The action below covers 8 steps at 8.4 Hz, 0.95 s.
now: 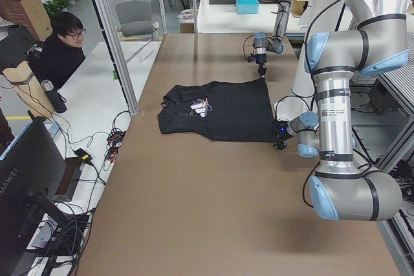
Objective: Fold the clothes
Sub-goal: 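Grasp the hem corners nearest the robot with both grippers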
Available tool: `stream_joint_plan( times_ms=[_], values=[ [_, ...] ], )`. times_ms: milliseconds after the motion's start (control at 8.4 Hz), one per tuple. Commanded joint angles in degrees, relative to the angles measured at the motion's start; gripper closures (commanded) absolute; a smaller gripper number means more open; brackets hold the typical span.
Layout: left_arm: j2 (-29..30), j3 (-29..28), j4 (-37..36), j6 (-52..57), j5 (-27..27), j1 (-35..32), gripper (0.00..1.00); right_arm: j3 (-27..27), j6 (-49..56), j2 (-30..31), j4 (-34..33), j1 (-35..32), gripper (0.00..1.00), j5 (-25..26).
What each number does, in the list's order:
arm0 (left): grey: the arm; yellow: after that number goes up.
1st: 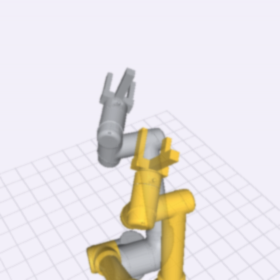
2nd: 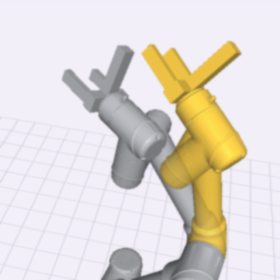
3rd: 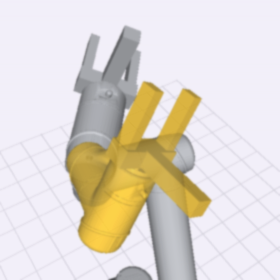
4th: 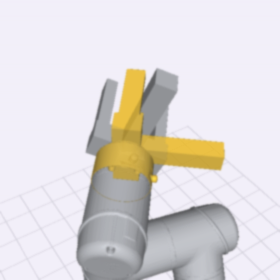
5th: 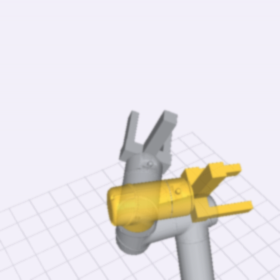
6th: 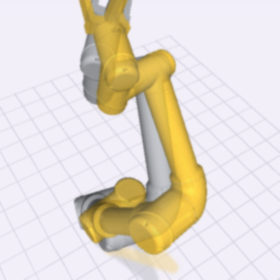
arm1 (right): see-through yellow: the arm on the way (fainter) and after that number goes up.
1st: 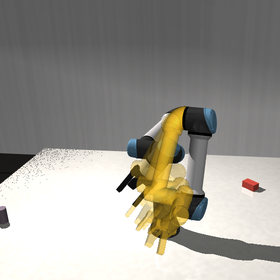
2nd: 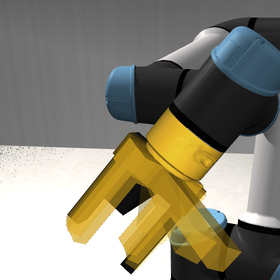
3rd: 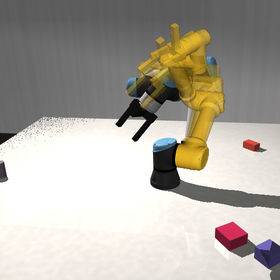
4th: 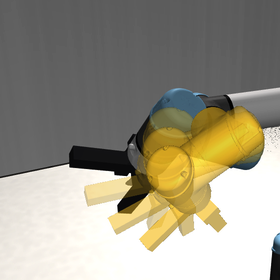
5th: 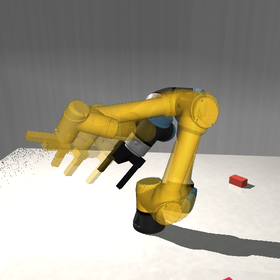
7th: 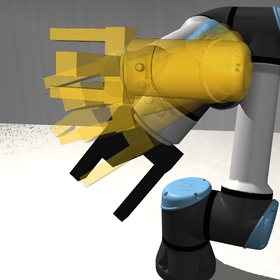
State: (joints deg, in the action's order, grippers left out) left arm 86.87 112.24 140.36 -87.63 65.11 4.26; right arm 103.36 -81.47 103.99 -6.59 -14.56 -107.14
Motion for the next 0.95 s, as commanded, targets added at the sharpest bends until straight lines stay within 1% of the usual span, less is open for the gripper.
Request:
stream_joint_plan(
  times_ms=[0,119,238,476,715,834],
  values=[
    [0.3,-0.1,0.0,0.0,-0.2,0.0,0.66,0.0,0.0,0.0,0.0,0.0,1.0,-0.1],
    [0.5,-0.1,0.0,0.0,-0.5,0.0,0.93,0.0,0.0,0.0,0.0,0.0,1.0,-0.1],
    [1.1,-0.1,-0.2,0.0,-1.1,0.1,1.0,0.0,0.0,-0.1,0.0,0.0,1.0,-0.2],
    [4.4,-1.3,-0.4,-0.3,-1.1,0.2,1.0,0.0,0.0,-0.2,0.0,0.0,1.0,0.0],
    [4.4,0.1,-0.4,-0.3,-0.7,0.0,1.0,0.1,0.0,-0.3,0.0,-1.2,1.0,-0.7],
    [3.7,1.0,-0.3,-0.1,0.5,-0.2,1.0,0.3,0.0,-0.4,0.0,-2.0,1.0,-1.7]
  ],
)
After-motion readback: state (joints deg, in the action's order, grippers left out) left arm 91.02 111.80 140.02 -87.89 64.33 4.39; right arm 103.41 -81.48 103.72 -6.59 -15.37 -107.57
